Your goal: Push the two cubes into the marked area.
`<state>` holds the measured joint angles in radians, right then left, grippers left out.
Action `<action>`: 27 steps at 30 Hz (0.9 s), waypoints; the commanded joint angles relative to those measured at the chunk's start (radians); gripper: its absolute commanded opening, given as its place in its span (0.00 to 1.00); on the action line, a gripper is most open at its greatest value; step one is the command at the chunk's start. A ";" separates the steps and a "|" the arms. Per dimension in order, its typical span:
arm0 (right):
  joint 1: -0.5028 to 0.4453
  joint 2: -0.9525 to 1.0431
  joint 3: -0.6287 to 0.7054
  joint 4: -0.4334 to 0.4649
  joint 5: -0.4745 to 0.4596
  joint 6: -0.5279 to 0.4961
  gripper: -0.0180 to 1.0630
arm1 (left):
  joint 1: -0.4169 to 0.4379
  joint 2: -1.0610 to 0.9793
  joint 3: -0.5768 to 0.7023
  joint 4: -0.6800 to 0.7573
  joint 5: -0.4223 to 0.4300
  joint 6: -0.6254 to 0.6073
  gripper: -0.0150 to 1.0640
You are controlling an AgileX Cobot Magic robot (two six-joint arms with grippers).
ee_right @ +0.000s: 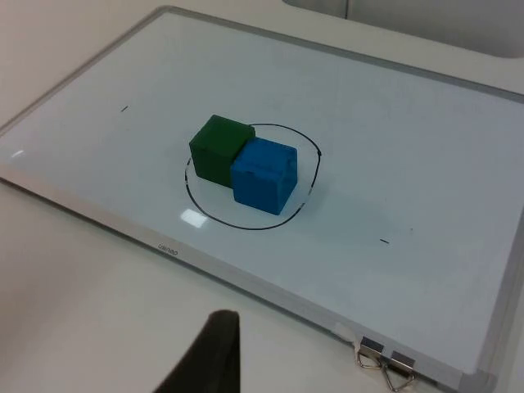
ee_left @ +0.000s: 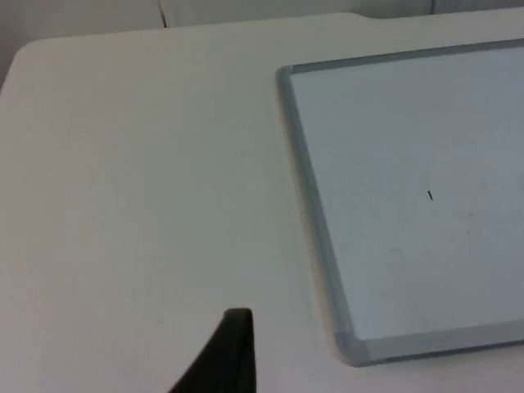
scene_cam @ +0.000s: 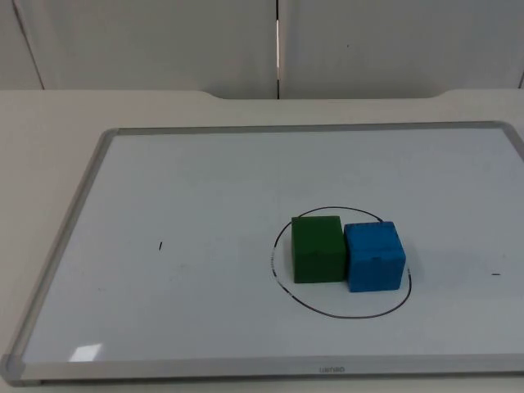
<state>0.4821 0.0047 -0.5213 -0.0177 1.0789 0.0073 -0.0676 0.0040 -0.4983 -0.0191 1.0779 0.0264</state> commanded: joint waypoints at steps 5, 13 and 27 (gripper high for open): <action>0.005 -0.005 0.006 0.002 0.000 0.007 0.99 | 0.049 -0.004 0.004 0.006 -0.002 -0.006 0.99; 0.005 -0.005 0.006 0.002 0.000 0.007 0.99 | 0.058 -0.004 0.004 0.006 -0.002 -0.006 0.99; -0.169 -0.005 0.006 0.002 0.000 0.007 0.99 | 0.058 -0.004 0.004 0.009 -0.002 -0.006 0.99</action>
<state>0.3388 0.0047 -0.5213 -0.0177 1.0809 0.0103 -0.0130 0.0040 -0.4983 -0.0191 1.0779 0.0264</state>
